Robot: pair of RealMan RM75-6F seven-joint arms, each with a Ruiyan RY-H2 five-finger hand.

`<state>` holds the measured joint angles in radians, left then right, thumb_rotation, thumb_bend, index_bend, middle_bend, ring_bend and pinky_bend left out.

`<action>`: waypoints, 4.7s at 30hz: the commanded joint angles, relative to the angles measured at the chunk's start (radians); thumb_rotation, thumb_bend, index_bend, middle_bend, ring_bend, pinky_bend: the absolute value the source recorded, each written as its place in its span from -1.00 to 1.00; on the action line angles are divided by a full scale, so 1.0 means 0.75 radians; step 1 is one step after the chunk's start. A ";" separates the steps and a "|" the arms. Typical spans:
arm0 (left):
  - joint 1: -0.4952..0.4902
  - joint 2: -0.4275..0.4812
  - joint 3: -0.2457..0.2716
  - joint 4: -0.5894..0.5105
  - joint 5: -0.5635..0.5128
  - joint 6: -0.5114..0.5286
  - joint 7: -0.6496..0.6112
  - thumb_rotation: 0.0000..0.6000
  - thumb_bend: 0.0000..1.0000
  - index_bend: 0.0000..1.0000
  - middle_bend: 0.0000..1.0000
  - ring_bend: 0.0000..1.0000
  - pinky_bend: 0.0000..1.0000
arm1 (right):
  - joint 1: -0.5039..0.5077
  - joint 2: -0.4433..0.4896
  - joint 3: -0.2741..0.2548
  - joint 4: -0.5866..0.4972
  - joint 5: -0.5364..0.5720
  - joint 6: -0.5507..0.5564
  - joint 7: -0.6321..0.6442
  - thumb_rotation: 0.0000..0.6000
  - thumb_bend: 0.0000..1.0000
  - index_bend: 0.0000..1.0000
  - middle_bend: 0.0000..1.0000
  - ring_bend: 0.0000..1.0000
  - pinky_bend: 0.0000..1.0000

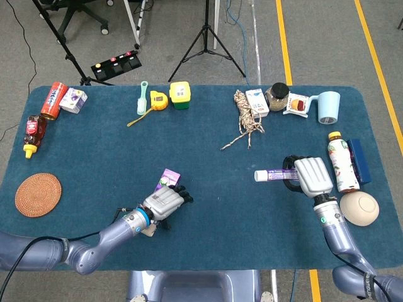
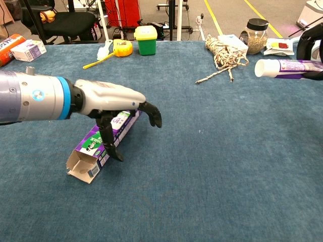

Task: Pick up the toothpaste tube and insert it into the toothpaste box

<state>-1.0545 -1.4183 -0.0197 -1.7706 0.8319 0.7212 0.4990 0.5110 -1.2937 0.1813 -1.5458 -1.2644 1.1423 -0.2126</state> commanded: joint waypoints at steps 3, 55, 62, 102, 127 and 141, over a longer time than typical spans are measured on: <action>0.000 0.069 0.030 0.012 -0.053 0.005 -0.014 1.00 -0.95 -0.64 -0.59 -0.83 -0.63 | 0.003 -0.004 0.000 -0.012 -0.004 0.004 -0.014 1.00 -0.06 0.22 0.24 0.15 0.06; 0.152 -0.038 0.285 0.838 1.413 0.336 -0.463 1.00 -0.89 -1.00 -1.00 -1.00 -0.67 | -0.003 0.003 0.011 -0.022 0.033 0.013 -0.027 1.00 -0.06 0.22 0.24 0.15 0.06; 0.161 -0.054 0.266 0.821 1.347 0.249 -0.410 1.00 -0.86 -1.00 -1.00 -1.00 -0.67 | -0.008 0.011 0.012 -0.009 0.030 0.012 0.004 1.00 -0.06 0.22 0.24 0.15 0.06; 0.135 0.289 -0.101 0.021 0.115 0.115 0.339 1.00 -0.50 0.06 -0.11 -0.35 0.09 | -0.040 0.063 -0.013 -0.176 -0.051 0.078 -0.044 1.00 -0.05 0.22 0.24 0.15 0.06; -0.328 -0.037 -0.229 -0.099 -0.918 0.519 0.763 1.00 -0.49 0.08 -0.05 -0.30 0.24 | 0.027 -0.128 0.000 -0.575 0.213 0.234 -0.880 1.00 0.03 0.22 0.24 0.18 0.28; -0.360 -0.116 -0.226 0.036 -0.973 0.520 0.741 1.00 -0.48 0.08 -0.03 -0.27 0.38 | 0.077 -0.158 0.033 -0.640 0.284 0.284 -0.972 1.00 0.06 0.22 0.25 0.20 0.30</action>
<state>-1.3206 -1.4985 -0.1927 -1.7533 0.1014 1.1117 1.0513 0.5663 -1.4113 0.2054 -2.0240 -1.0533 1.3543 -0.9390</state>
